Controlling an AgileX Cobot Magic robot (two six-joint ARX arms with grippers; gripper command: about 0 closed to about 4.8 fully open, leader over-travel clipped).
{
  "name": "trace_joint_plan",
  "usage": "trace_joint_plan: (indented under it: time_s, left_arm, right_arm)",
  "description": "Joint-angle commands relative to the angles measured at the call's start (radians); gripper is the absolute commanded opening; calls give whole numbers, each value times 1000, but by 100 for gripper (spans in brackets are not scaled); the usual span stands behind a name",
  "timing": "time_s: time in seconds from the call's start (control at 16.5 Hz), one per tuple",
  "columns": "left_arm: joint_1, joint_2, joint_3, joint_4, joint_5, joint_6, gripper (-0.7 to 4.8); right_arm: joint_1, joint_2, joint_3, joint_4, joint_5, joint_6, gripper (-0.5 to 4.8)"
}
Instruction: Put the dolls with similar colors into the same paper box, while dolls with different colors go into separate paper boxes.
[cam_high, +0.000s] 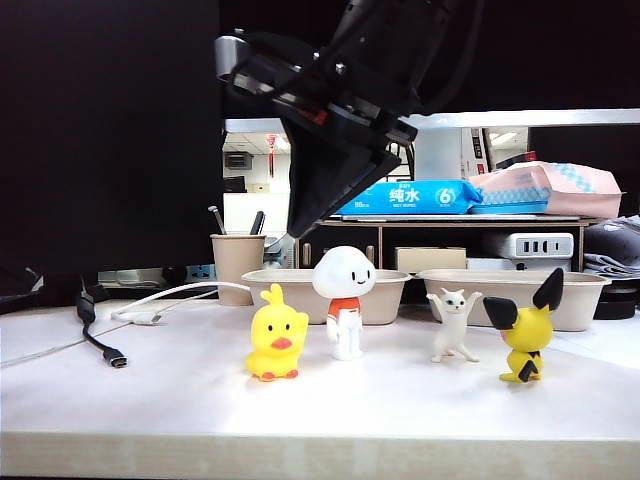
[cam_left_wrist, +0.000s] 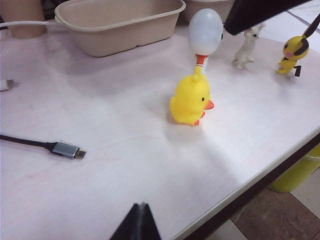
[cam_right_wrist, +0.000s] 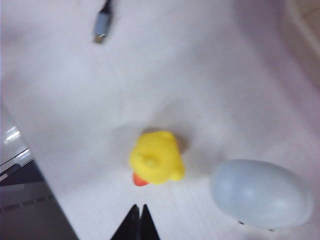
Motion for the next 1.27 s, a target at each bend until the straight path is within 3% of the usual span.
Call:
trace_joint_plan:
  time_s: [0.06, 0.3, 0.42, 1.03, 1.27]
  left_arm:
    - [1, -1, 1, 6, 5, 1, -5]
    - [0, -1, 1, 7, 5, 1, -5]
    - [0, -1, 1, 6, 5, 1, -5]
    - [0, -1, 1, 7, 6, 1, -5]
    - [0, -1, 1, 6, 5, 1, -5]
  right_arm:
    - [14, 3, 5, 29, -5, -3, 210]
    - [30, 49, 4, 29, -65, -2, 313]
    - [49, 98, 4, 40, -62, -3, 479]
    - [47, 194, 4, 140, 70, -2, 479]
    - [47, 198, 4, 144, 74, 2, 479]
